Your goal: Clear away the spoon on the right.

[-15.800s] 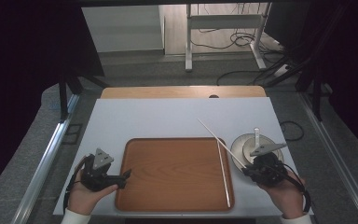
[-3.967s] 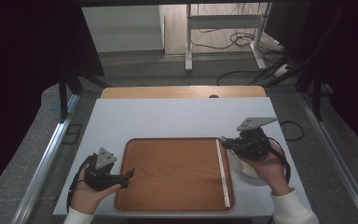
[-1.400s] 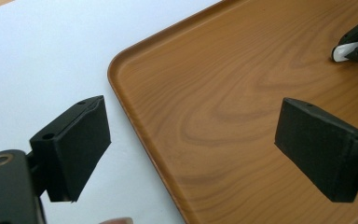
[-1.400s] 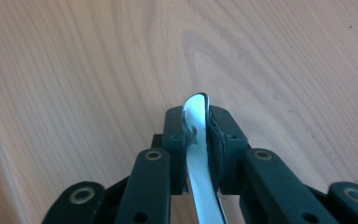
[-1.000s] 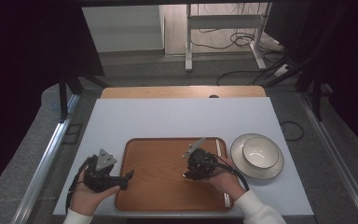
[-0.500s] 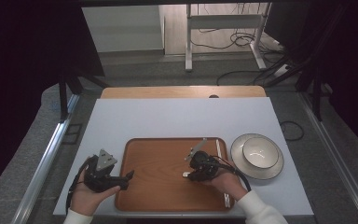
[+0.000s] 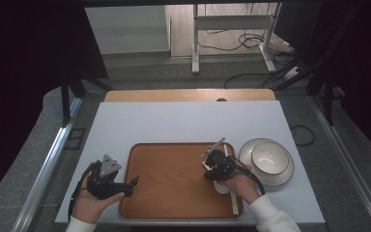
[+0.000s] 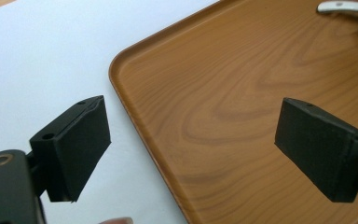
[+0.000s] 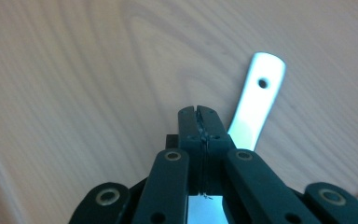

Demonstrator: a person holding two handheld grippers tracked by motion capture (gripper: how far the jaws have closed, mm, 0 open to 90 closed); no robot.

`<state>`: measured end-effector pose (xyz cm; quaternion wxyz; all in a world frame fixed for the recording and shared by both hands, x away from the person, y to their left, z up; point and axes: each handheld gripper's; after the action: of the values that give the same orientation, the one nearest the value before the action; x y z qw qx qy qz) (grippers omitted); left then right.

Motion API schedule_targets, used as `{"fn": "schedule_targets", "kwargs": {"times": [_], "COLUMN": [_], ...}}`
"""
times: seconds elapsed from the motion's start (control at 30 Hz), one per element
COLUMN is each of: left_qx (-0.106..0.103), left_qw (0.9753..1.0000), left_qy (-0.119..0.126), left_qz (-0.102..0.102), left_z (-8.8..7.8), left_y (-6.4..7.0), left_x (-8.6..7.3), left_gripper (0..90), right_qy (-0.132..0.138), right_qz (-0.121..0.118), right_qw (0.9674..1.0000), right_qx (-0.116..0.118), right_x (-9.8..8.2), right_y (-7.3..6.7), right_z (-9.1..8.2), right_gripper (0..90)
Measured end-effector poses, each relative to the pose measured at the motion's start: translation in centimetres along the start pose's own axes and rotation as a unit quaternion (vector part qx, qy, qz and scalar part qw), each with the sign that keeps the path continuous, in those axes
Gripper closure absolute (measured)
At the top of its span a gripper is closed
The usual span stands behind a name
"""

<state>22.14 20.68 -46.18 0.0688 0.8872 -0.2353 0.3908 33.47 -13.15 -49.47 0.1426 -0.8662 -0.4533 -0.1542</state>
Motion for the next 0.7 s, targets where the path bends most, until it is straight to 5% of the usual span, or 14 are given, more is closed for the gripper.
{"fn": "schedule_targets", "kwargs": {"times": [0.47,0.7], "left_qx": [0.001,0.001], "left_qw": [1.0000,1.0000], "left_qy": [-0.001,-0.001], "left_qz": [0.001,0.001], "left_z": [-0.1,-0.1], "left_y": [-0.1,-0.1], "left_x": [0.0,0.0], "left_gripper": [9.8,9.8], "right_qy": [-0.003,0.013], "right_qz": [0.022,0.014], "right_qw": [0.9996,0.9997], "right_qx": [-0.017,-0.012], "right_x": [-0.5,-0.4], "right_y": [1.2,1.1], "right_z": [-0.4,-1.1], "right_gripper": [89.5,89.5]}}
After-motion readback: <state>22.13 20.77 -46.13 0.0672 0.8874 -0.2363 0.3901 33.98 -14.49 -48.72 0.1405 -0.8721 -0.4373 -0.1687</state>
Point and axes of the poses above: each handheld gripper's, and its own axes: z roughly forward along the jaws, x roughly out of its top, y roughly to its right
